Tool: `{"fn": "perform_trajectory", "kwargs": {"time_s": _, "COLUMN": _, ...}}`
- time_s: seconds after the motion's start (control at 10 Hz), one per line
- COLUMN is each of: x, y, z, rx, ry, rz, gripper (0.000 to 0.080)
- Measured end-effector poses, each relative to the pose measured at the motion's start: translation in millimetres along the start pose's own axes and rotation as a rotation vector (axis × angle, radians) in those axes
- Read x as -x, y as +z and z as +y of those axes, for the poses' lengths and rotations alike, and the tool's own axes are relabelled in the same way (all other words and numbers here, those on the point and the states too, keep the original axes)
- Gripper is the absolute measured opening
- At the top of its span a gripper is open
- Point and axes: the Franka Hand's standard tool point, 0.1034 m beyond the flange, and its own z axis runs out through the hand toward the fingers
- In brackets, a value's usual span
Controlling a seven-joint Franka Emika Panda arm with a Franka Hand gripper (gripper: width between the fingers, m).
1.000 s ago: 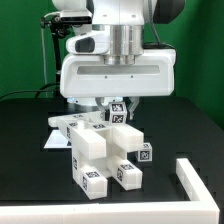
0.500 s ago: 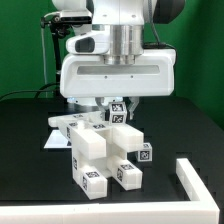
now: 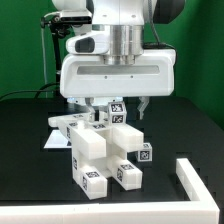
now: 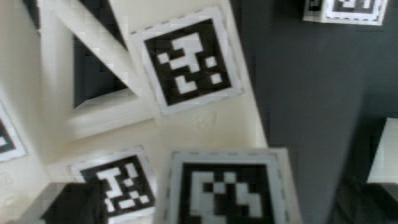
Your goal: Assemble chair
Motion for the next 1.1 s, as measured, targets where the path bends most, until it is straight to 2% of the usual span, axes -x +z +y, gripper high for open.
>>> {"fn": "perform_trajectory", "kwargs": {"time_s": 0.4, "x": 0.0, "y": 0.1, "z": 0.0, "rx": 0.000, "ry": 0.017, "rz": 0.000, "gripper": 0.0649}}
{"fn": "perform_trajectory", "kwargs": {"time_s": 0.5, "x": 0.0, "y": 0.1, "z": 0.0, "rx": 0.000, "ry": 0.017, "rz": 0.000, "gripper": 0.0546}}
{"fn": "perform_trajectory", "kwargs": {"time_s": 0.7, "x": 0.0, "y": 0.0, "z": 0.1, "rx": 0.000, "ry": 0.017, "rz": 0.000, "gripper": 0.0273}}
{"fn": "perform_trajectory", "kwargs": {"time_s": 1.1, "x": -0.4, "y": 0.0, "z": 1.9, "rx": 0.001, "ry": 0.021, "rz": 0.009, "gripper": 0.0265}}
